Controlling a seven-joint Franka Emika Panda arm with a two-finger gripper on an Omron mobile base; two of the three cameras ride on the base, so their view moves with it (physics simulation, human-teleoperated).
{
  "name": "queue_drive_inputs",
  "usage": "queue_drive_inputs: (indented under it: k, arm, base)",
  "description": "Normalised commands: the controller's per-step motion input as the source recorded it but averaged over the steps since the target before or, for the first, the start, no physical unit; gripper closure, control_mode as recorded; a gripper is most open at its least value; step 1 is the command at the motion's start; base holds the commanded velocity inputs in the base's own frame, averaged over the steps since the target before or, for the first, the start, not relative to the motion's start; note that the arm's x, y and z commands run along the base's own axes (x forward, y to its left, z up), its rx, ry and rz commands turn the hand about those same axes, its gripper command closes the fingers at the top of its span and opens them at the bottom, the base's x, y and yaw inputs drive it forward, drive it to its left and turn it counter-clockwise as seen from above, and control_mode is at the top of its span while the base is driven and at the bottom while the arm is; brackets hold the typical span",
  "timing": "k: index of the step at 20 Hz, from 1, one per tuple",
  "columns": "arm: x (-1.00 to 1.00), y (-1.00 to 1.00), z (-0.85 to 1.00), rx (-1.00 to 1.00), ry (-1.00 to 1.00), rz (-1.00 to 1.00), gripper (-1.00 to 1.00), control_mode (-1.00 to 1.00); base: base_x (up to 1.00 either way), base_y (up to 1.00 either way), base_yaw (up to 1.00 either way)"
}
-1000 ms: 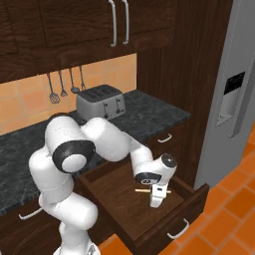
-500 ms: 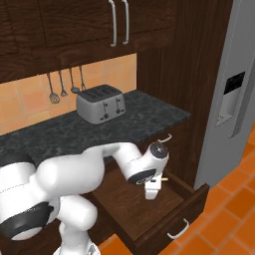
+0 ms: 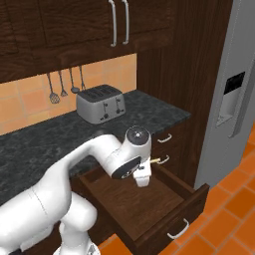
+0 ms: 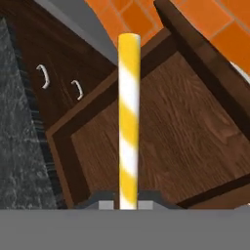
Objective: Take a straw from the drawer in front and place it inside the glass cup on the dining counter.
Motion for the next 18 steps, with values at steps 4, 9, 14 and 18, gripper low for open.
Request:
queue_drive_inputs:
  k: [4,9,14,18]
  arm:
    - [-0.36,0.27,0.97,-0.15,-0.21,0.16,1.0,-1.0]
    - [-0.36,0.26,0.86,-0.13,-0.19,0.17,1.0,-1.0]
    - [-0.25,0.27,0.86,-0.08,-0.08,0.15,1.0,-1.0]
    - [-0.22,0.25,0.71,-0.08,0.0,0.05,1.0,-1.0]
  base:
    - [0.0,0.0,0.0]
    - [0.0,0.0,0.0]
    - [0.0,0.0,0.0]
    - [0.0,0.0,0.0]
